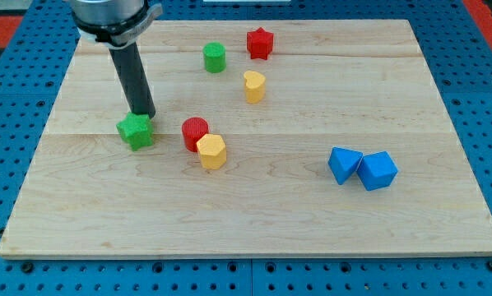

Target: Slightly push the green star to right

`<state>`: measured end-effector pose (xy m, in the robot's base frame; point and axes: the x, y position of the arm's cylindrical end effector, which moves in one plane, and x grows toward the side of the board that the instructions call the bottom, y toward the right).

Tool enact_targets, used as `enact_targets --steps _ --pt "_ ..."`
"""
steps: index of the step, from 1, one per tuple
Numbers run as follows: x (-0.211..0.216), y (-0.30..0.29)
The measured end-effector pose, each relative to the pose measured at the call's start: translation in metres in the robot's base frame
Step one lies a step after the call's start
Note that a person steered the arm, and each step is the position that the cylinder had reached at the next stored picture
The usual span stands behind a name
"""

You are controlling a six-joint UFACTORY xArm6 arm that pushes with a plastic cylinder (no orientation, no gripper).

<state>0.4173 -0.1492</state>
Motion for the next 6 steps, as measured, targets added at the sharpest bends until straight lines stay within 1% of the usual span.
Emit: enact_targets --steps 1,2,3,4,5,6 --pt "0.006 -0.021" --pt "-0.006 -0.116" --pt "0.015 -0.155" --pt "0.029 -0.114" --pt "0.029 -0.071" --pt "0.029 -0.048"
